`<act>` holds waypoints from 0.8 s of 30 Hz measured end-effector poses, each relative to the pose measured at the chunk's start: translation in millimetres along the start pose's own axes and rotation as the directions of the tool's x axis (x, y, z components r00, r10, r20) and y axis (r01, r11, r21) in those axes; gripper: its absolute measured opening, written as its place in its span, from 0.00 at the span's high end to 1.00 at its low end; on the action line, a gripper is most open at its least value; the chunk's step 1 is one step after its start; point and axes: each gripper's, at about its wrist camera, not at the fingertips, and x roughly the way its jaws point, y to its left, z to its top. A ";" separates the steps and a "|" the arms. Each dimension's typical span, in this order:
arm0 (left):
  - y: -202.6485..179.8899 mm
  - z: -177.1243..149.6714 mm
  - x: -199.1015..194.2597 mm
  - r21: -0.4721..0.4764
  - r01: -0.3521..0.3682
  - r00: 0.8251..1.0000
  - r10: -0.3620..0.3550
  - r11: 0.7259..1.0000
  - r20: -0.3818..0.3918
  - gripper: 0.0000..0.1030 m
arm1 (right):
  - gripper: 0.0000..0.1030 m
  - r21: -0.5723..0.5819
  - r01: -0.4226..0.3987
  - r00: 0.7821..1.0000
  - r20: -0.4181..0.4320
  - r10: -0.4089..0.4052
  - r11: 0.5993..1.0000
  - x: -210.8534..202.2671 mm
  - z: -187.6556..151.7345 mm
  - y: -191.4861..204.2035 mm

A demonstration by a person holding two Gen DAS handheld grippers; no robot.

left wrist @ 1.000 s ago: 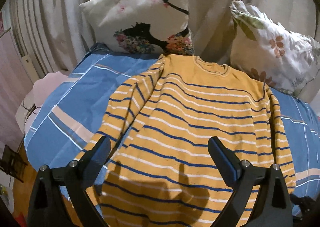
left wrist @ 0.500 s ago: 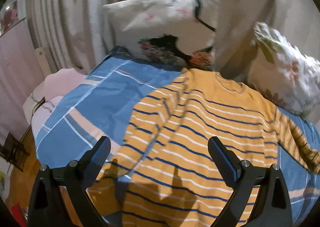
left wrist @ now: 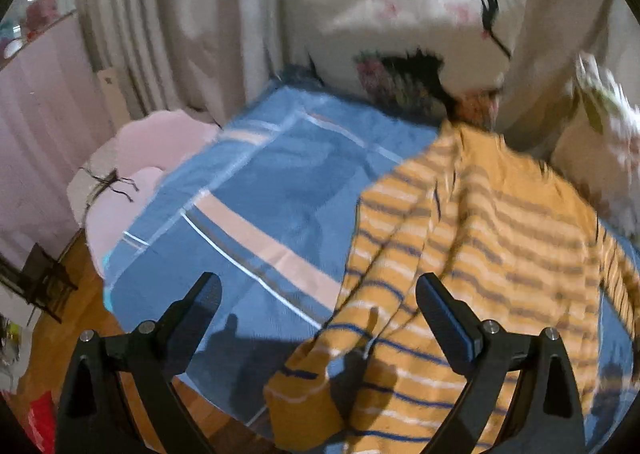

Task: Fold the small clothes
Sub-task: 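Grasp a sweater sleeve cuff with the right gripper and lift it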

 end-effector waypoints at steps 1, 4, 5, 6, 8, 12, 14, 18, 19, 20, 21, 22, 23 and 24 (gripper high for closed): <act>0.4 -4.3 8.4 0.022 0.018 1.000 -0.017 1.000 -0.024 0.05 | 0.61 -0.038 -0.058 0.998 -0.024 0.057 0.998 4.3 -2.1 25.9; 1.6 -7.9 38.7 0.068 0.063 0.994 -0.056 0.996 -0.091 0.07 | 0.61 -0.130 -0.147 0.987 -0.076 0.138 0.980 11.8 -10.0 91.5; 1.6 -6.8 48.2 0.083 0.083 0.991 -0.073 0.993 -0.113 0.09 | 0.61 -0.148 -0.181 0.981 -0.102 0.167 0.972 16.9 -12.9 117.0; 0.4 -5.3 56.9 0.103 0.120 0.985 -0.105 0.987 -0.136 0.12 | 0.61 -0.153 -0.201 0.975 -0.122 0.184 0.967 20.6 -16.6 133.8; -4.5 -4.2 70.5 0.137 0.183 0.972 -0.158 0.974 -0.174 0.24 | 0.61 -0.168 -0.221 0.969 -0.152 0.197 0.961 26.9 -21.3 162.4; -6.1 2.6 99.5 0.130 0.324 0.914 -0.275 0.937 -0.300 0.87 | 0.61 -0.211 -0.192 0.973 -0.170 0.157 0.958 41.7 -23.8 211.9; 10.0 20.5 99.4 0.100 0.314 0.919 -0.276 0.944 -0.283 0.93 | 0.61 -0.219 -0.182 0.975 -0.167 0.147 0.959 43.7 -23.4 227.2; 64.8 75.6 98.8 0.045 0.177 0.970 -0.166 0.983 -0.180 0.93 | 0.61 -0.212 -0.168 0.976 -0.176 0.131 0.963 51.2 -20.4 244.1; 80.1 90.2 102.9 0.024 0.121 0.980 -0.115 0.992 -0.162 0.93 | 0.61 -0.204 -0.164 0.975 -0.184 0.127 0.965 54.7 -21.5 248.6; 96.7 104.9 108.4 -0.006 0.064 0.987 -0.064 0.998 -0.144 0.93 | 0.61 -0.199 -0.161 0.974 -0.193 0.122 0.967 58.3 -21.6 250.6; 112.3 117.7 113.5 -0.038 0.038 0.991 -0.042 0.999 -0.130 0.92 | 0.61 -0.194 -0.160 0.972 -0.204 0.119 0.968 62.5 -23.2 254.5; 122.8 127.4 118.7 -0.061 0.034 0.991 -0.042 0.998 -0.128 0.91 | 0.61 -0.194 -0.167 0.969 -0.215 0.125 0.967 65.5 -26.2 259.2; 136.7 135.8 124.4 -0.099 0.051 0.989 -0.064 0.994 -0.132 0.87 | 0.61 -0.201 -0.182 0.965 -0.226 0.135 0.962 68.7 -28.8 266.3; 149.0 141.2 128.1 -0.139 0.068 0.987 -0.087 0.988 -0.137 0.86 | 0.61 -0.213 -0.198 0.961 -0.233 0.147 0.957 70.6 -30.0 272.3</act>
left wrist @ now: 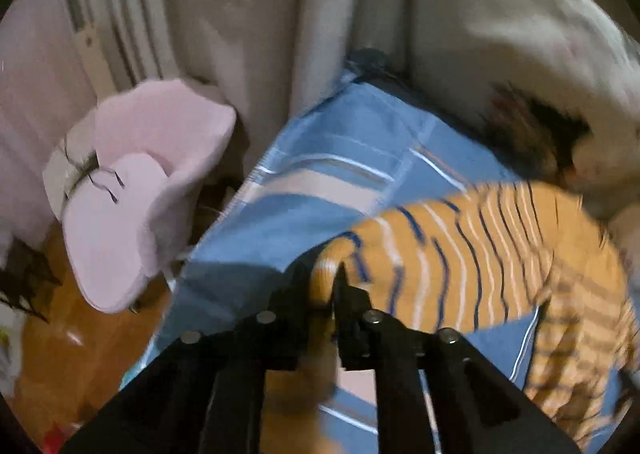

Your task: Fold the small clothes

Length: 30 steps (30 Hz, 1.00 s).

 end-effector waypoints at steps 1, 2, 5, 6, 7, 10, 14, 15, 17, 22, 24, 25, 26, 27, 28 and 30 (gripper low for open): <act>8.7 4.2 -0.4 -0.029 0.015 1.000 -0.015 0.999 0.000 0.85 | 0.59 -0.021 -0.017 1.000 -0.009 0.017 1.000 3.6 0.5 8.6; 20.1 7.6 -2.2 -0.058 0.037 0.999 -0.037 0.998 0.004 0.82 | 0.56 -0.042 -0.036 0.999 -0.017 0.036 0.998 6.6 0.7 17.3; 41.3 6.6 -6.0 -0.088 0.056 0.998 -0.055 0.995 0.021 0.73 | 0.51 -0.139 -0.122 0.992 -0.040 0.118 0.983 16.6 3.5 55.2; 48.2 3.1 -7.9 -0.096 0.050 0.999 -0.048 0.994 0.026 0.71 | 0.51 -0.189 -0.161 0.987 -0.057 0.153 0.969 22.6 6.0 76.1; 55.1 0.1 -10.0 -0.106 0.043 0.999 -0.040 0.993 0.028 0.70 | 0.50 -0.223 -0.192 0.981 -0.068 0.181 0.956 26.2 6.9 91.4; 82.1 -10.1 -18.1 -0.155 0.028 0.999 -0.024 0.988 0.029 0.70 | 0.45 -0.341 -0.297 0.955 -0.118 0.273 0.892 43.5 9.6 154.1; 120.6 -21.3 -33.0 -0.234 0.018 0.999 -0.006 0.972 0.053 0.65 | 0.45 -0.414 -0.422 0.907 -0.199 0.372 0.807 75.2 8.0 234.0; 131.5 -25.8 -37.5 -0.259 0.014 0.998 0.001 0.966 0.061 0.63 | 0.45 -0.427 -0.443 0.897 -0.214 0.388 0.789 82.3 5.3 252.3; 149.7 -33.5 -43.9 -0.295 0.014 0.997 0.007 0.955 0.071 0.61 | 0.45 -0.438 -0.469 0.883 -0.242 0.401 0.767 100.8 2.3 284.8; 189.5 -58.2 -56.7 -0.365 -0.005 0.996 0.036 0.931 0.078 0.61 | 0.45 -0.563 -0.445 0.895 -0.260 0.361 0.696 137.5 -23.7 370.7; 199.9 -65.4 -58.1 -0.386 -0.007 0.997 0.039 0.922 0.074 0.61 | 0.44 -0.581 -0.419 0.908 -0.266 0.324 0.698 156.1 -33.3 399.0; 204.4 -69.3 -59.1 -0.395 -0.011 0.997 0.042 0.919 0.070 0.61 | 0.43 -0.583 -0.403 0.915 -0.265 0.304 0.705 163.4 -35.0 407.7; 208.9 -73.2 -60.1 -0.402 -0.014 0.997 0.045 0.916 0.067 0.61 | 0.41 -0.583 -0.385 0.923 -0.258 0.286 0.715 172.8 -34.8 416.3; 212.7 -76.1 -61.0 -0.406 -0.016 0.997 0.047 0.914 0.066 0.61 | 0.38 -0.590 -0.352 0.936 -0.239 0.259 0.727 179.3 -35.8 423.6; 215.3 -78.9 -62.1 -0.410 -0.019 0.997 0.050 0.912 0.064 0.61 | 0.37 -0.617 -0.297 0.955 -0.200 0.219 0.729 185.4 -36.7 431.0; 218.5 -82.5 -63.6 -0.418 -0.020 0.997 0.051 0.908 0.064 0.61 | 0.36 -0.673 -0.204 0.978 -0.119 0.169 0.711 189.4 -40.0 444.9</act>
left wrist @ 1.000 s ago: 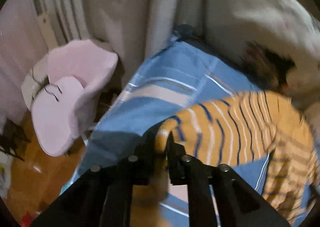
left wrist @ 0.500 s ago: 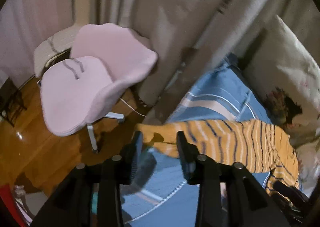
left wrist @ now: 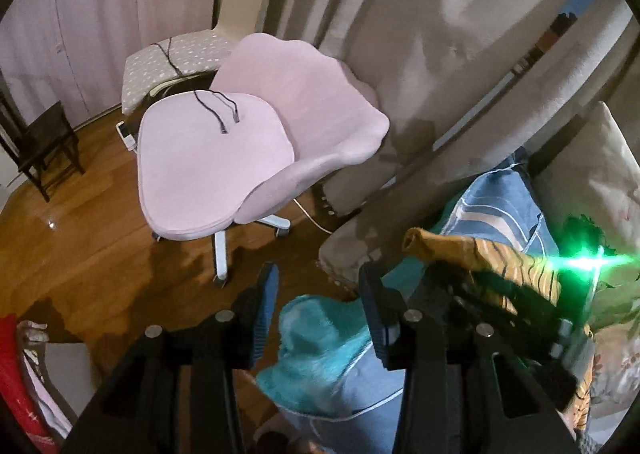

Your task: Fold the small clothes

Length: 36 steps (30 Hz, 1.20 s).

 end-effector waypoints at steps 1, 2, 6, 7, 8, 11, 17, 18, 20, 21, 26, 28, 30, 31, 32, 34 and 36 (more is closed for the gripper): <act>1.2 -0.9 -0.9 -0.002 -0.001 1.000 0.001 1.000 0.001 0.61 | 0.36 -0.044 0.065 0.998 0.001 -0.065 0.997 5.7 3.3 7.8; 2.2 -1.4 -1.8 -0.002 -0.005 1.000 0.005 1.000 0.004 0.61 | 0.36 -0.083 0.109 0.994 0.002 -0.109 0.991 12.0 5.7 13.8; 2.2 -0.9 -3.6 -0.006 -0.006 1.000 0.006 1.000 0.010 0.61 | 0.84 -0.137 0.140 0.990 0.039 -0.136 0.981 18.0 15.0 22.2; 0.9 -0.4 -4.0 -0.004 -0.003 1.000 0.003 1.000 0.011 0.61 | 0.90 -0.105 0.102 0.994 0.048 -0.098 0.989 10.7 18.4 15.0; -2.3 -0.1 -4.3 0.001 0.002 1.000 -0.002 1.000 0.012 0.61 | 0.95 -0.074 0.075 0.996 0.059 -0.071 0.994 0.7 19.4 5.2; -17.6 0.4 -4.1 0.022 0.019 1.000 -0.019 1.000 0.013 0.61 | 0.95 0.020 0.012 0.990 0.137 -0.015 1.000 -35.0 27.7 -17.4; -69.4 -3.5 -5.9 0.087 0.088 0.996 -0.089 0.992 0.010 0.61 | 0.95 0.279 -0.055 0.967 0.252 -0.018 0.959 -134.0 -10.7 -133.2; -80.5 -6.0 -6.9 0.101 0.097 0.995 -0.099 0.990 0.007 0.61 | 0.95 0.324 -0.044 0.964 0.262 -0.045 0.945 -150.4 -25.8 -157.3; -102.0 -11.5 -7.5 0.126 0.115 0.993 -0.116 0.985 -0.001 0.61 | 0.95 0.423 -0.012 0.956 0.271 -0.114 0.906 -180.9 -60.1 -208.7; -114.5 -15.6 -7.7 0.141 0.126 0.992 -0.126 0.982 -0.008 0.61 | 0.95 0.493 0.020 0.950 0.262 -0.170 0.870 -199.4 -87.1 -243.2; -179.6 -43.2 -3.8 0.231 0.172 0.985 -0.162 0.958 -0.062 0.60 | 0.95 0.715 0.152 0.935 0.120 -0.334 0.682 -228.1 -195.4 -354.3; -207.0 -57.2 -0.8 0.268 0.197 0.979 -0.178 0.943 -0.095 0.60 | 0.95 0.755 0.241 0.920 0.022 -0.392 0.609 -224.3 -241.9 -387.5; -233.5 -77.4 0.1 0.310 0.222 0.973 -0.191 0.924 -0.130 0.60 | 0.95 0.791 0.282 0.915 -0.051 -0.401 0.543 -220.6 -281.1 -414.6; -248.9 -88.8 1.0 0.336 0.233 0.970 -0.194 0.912 -0.147 0.60 | 0.95 0.806 0.281 0.917 -0.065 -0.394 0.521 -219.5 -293.8 -423.2; -259.3 -97.1 1.9 0.355 0.243 0.967 -0.197 0.903 -0.161 0.60 | 0.94 0.816 0.274 0.921 -0.069 -0.384 0.509 -219.8 -304.7 -430.3; -282.9 -116.0 3.3 0.394 0.272 0.958 -0.208 0.878 -0.198 0.60 | 0.94 0.823 0.236 0.940 -0.059 -0.336 0.517 -222.6 -318.8 -441.6; -308.3 -138.9 1.5 0.440 0.300 0.949 -0.219 0.846 -0.225 0.60 | 0.94 0.833 0.276 0.911 -0.068 -0.406 0.479 -242.6 -326.5 -439.9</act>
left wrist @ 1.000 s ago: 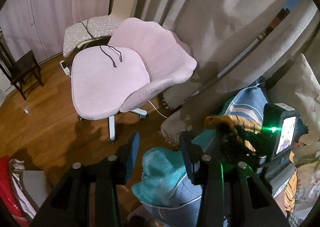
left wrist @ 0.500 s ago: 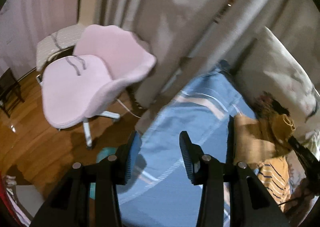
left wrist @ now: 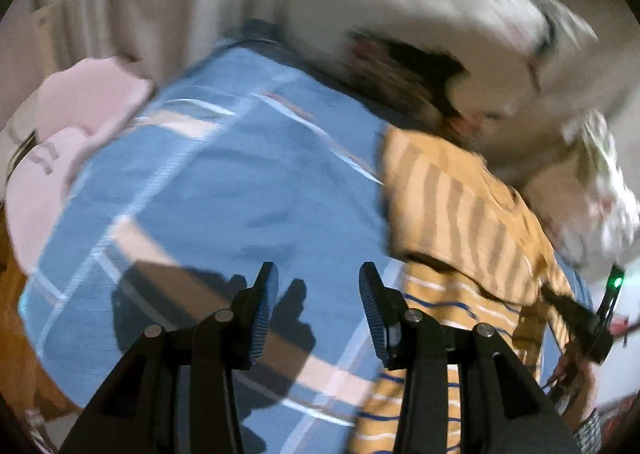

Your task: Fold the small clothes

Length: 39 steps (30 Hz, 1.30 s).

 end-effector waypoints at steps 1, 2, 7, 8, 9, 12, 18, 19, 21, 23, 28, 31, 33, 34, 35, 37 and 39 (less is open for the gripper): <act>-15.1 -1.6 4.8 0.029 0.010 1.000 -0.010 1.000 -0.007 0.60 | 0.93 0.016 0.014 0.999 0.029 -0.015 1.000 -9.2 1.9 -5.3; -30.9 -2.9 10.3 0.059 0.023 1.000 -0.022 0.998 -0.014 0.60 | 0.93 0.031 0.017 0.998 0.055 -0.019 0.999 -17.5 4.2 -10.0; -94.3 -2.7 51.5 0.161 0.088 0.996 -0.082 0.983 -0.042 0.60 | 0.93 -0.014 -0.218 0.975 0.046 0.218 0.976 -25.5 12.3 9.2; -102.2 -2.0 64.0 0.161 0.099 0.994 -0.091 0.982 -0.060 0.60 | 0.93 -0.030 -0.266 0.964 0.014 0.266 0.964 -17.6 13.6 18.2; -105.7 -0.9 72.7 0.154 0.108 0.992 -0.097 0.982 -0.080 0.60 | 0.93 -0.036 -0.315 0.949 -0.030 0.314 0.949 -5.0 13.7 27.7; -112.0 1.0 106.9 0.146 0.077 0.989 -0.057 0.986 -0.134 0.60 | 0.93 -0.053 -0.253 0.963 -0.108 0.247 0.966 39.5 12.1 35.7; -119.7 -1.6 112.9 0.208 0.026 0.992 0.001 0.978 -0.128 0.60 | 0.91 0.112 -0.066 0.998 0.005 0.066 0.991 31.0 24.2 -20.4; -119.9 -1.3 109.9 0.204 0.022 0.992 0.005 0.979 -0.128 0.60 | 0.84 0.143 -0.055 0.998 0.037 0.050 0.988 15.6 24.5 -34.7; -120.3 -2.4 97.4 0.202 0.020 0.993 0.005 0.979 -0.120 0.60 | 0.70 0.223 -0.119 0.992 0.063 0.108 0.967 -15.4 17.2 -72.0; -123.8 -5.5 77.9 0.215 0.027 0.996 -0.008 0.976 -0.091 0.60 | 0.68 0.270 -0.142 0.989 0.076 0.126 0.952 -36.6 6.2 -101.4; -138.1 -27.5 31.7 0.223 0.067 0.997 -0.058 0.972 -0.050 0.53 | 0.68 0.304 -0.043 0.992 0.124 0.005 0.952 -108.4 -48.3 -205.8; -150.2 -43.1 22.9 0.218 0.092 0.995 -0.083 0.972 -0.051 0.53 | 0.57 0.333 0.083 0.980 0.142 -0.137 0.939 -147.5 -74.8 -262.1; -158.4 -51.6 22.5 0.213 0.099 0.994 -0.089 0.972 -0.056 0.53 | 0.42 0.336 0.162 0.965 0.145 -0.221 0.928 -163.8 -90.2 -287.5; -161.7 -56.3 21.3 0.211 0.105 0.994 -0.095 0.972 -0.061 0.53 | 0.40 0.332 0.201 0.956 0.139 -0.258 0.922 -167.5 -98.0 -300.9; -166.6 -60.8 22.1 0.214 0.107 0.993 -0.095 0.971 -0.069 0.53 | 0.40 0.328 0.213 0.954 0.133 -0.268 0.920 -164.8 -101.6 -305.8; -174.0 -68.5 24.3 0.221 0.104 0.993 -0.087 0.970 -0.085 0.53 | 0.39 0.309 0.204 0.962 0.115 -0.249 0.929 -158.5 -108.1 -322.3; -180.6 -74.0 24.9 0.220 0.099 0.992 -0.079 0.970 -0.100 0.53 | 0.39 0.311 0.232 0.958 0.089 -0.272 0.921 -145.1 -108.8 -330.4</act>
